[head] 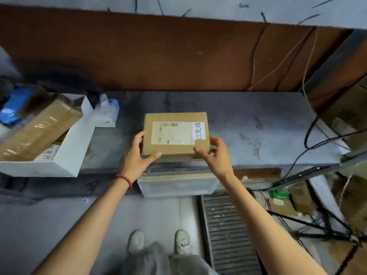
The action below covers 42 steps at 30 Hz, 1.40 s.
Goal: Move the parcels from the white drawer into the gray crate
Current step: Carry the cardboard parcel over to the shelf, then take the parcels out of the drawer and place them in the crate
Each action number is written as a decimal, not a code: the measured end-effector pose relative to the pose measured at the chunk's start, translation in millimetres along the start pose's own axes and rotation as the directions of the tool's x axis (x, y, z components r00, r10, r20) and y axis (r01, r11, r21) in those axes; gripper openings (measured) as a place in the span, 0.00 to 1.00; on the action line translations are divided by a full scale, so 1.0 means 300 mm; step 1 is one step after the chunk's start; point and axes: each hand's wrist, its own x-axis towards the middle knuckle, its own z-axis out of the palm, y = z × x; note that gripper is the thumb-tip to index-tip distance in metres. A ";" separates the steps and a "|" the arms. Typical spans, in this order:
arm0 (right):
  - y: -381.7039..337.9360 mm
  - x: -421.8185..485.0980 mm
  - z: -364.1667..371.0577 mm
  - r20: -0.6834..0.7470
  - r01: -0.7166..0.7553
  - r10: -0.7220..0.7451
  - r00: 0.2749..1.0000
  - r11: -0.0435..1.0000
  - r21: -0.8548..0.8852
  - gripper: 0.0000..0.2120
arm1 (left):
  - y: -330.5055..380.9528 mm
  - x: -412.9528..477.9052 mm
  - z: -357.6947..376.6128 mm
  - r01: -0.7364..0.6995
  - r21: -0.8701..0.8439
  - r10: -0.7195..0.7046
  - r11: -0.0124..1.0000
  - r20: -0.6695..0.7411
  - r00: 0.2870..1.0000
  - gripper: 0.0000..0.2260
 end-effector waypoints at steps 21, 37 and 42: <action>0.178 0.214 0.177 0.037 0.079 -0.071 0.997 0.956 -0.284 0.15 | -0.233 0.189 0.099 -0.094 0.184 0.085 0.979 0.053 0.995 0.17; 0.462 0.333 0.302 -0.279 0.550 -0.587 0.760 0.810 -0.204 0.15 | -0.497 0.362 0.189 -0.538 0.039 0.534 0.842 -0.197 0.822 0.19; 0.517 0.356 0.353 -0.363 0.624 -0.677 0.640 0.734 -0.267 0.16 | -0.556 0.388 0.217 -0.645 0.259 0.694 0.719 -0.303 0.653 0.26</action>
